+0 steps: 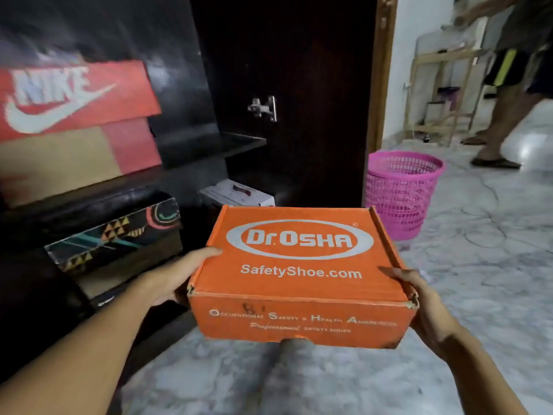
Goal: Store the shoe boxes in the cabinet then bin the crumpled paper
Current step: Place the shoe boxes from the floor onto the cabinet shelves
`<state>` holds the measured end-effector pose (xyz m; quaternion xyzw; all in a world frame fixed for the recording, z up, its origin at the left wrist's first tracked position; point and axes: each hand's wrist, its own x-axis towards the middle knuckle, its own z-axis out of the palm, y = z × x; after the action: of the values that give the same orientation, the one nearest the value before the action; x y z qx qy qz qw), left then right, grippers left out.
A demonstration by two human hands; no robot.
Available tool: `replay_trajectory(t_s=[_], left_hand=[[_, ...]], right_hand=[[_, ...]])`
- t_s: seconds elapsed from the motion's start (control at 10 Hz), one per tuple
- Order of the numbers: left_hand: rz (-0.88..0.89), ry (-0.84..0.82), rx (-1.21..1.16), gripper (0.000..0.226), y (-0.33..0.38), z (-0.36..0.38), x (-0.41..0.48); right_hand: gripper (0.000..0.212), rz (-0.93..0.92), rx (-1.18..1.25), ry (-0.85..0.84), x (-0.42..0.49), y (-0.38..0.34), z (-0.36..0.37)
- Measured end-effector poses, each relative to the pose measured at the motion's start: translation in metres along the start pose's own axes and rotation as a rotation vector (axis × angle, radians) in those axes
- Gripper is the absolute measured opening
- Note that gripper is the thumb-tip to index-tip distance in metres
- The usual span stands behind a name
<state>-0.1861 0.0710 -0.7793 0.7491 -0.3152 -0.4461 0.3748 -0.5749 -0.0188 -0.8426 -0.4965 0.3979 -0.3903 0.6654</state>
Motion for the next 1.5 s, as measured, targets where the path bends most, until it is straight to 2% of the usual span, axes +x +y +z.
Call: replay_trajectory(t_s=[0.1, 0.2, 0.3, 0.4, 0.5, 0.6, 0.7, 0.8, 0.9, 1.0, 1.1, 1.2, 1.3, 1.4, 1.5], left_hand=[[0.088, 0.128, 0.072, 0.056, 0.037, -0.032, -0.044], [0.203, 0.275, 0.017, 0.066, 0.062, -0.069, -0.064], [0.354, 0.381, -0.066, 0.049, 0.096, -0.095, -0.088], [0.581, 0.455, -0.151, 0.041, 0.137, -0.110, -0.103], [0.822, 0.754, -0.178, 0.047, 0.176, -0.132, -0.106], [0.894, 1.197, -0.305, 0.052, 0.220, -0.156, -0.112], [0.812, 1.524, -0.301, 0.061, 0.255, -0.190, -0.115], [0.821, 1.607, -0.321, 0.059, 0.270, -0.225, -0.111], [0.823, 1.660, -0.224, 0.054, 0.271, -0.248, -0.108], [0.832, 1.746, 0.077, 0.056, 0.264, -0.269, -0.097], [0.755, 1.817, 0.385, 0.063, 0.254, -0.279, -0.088], [0.617, 1.740, 0.616, 0.061, 0.248, -0.285, -0.074], [0.553, 1.696, 0.739, 0.062, 0.252, -0.292, -0.064], [0.415, 1.595, 0.854, 0.065, 0.261, -0.305, -0.055], [0.232, 1.358, 0.764, 0.082, 0.269, -0.316, -0.056]], right_hand=[[0.062, -0.078, 0.019, -0.079, 0.018, -0.044, 0.035], [0.077, -0.197, 0.076, -0.079, 0.038, -0.086, 0.071], [0.043, -0.299, 0.143, -0.094, 0.058, -0.130, 0.104], [0.038, -0.464, 0.127, -0.085, 0.080, -0.178, 0.139], [0.044, -0.607, 0.148, -0.163, 0.096, -0.226, 0.187], [0.076, -0.672, 0.036, -0.263, 0.117, -0.264, 0.230], [0.071, -0.712, -0.024, -0.288, 0.141, -0.294, 0.276], [0.055, -0.725, -0.024, -0.275, 0.164, -0.321, 0.322], [0.042, -0.713, -0.040, -0.318, 0.186, -0.341, 0.361], [0.046, -0.704, -0.063, -0.311, 0.210, -0.351, 0.397], [0.054, -0.677, -0.068, -0.296, 0.228, -0.348, 0.422], [0.057, -0.669, -0.100, -0.237, 0.241, -0.341, 0.441], [0.068, -0.669, -0.220, -0.153, 0.250, -0.341, 0.459], [0.075, -0.685, -0.407, -0.045, 0.251, -0.342, 0.476], [0.084, -0.706, -0.539, -0.020, 0.247, -0.338, 0.494]])
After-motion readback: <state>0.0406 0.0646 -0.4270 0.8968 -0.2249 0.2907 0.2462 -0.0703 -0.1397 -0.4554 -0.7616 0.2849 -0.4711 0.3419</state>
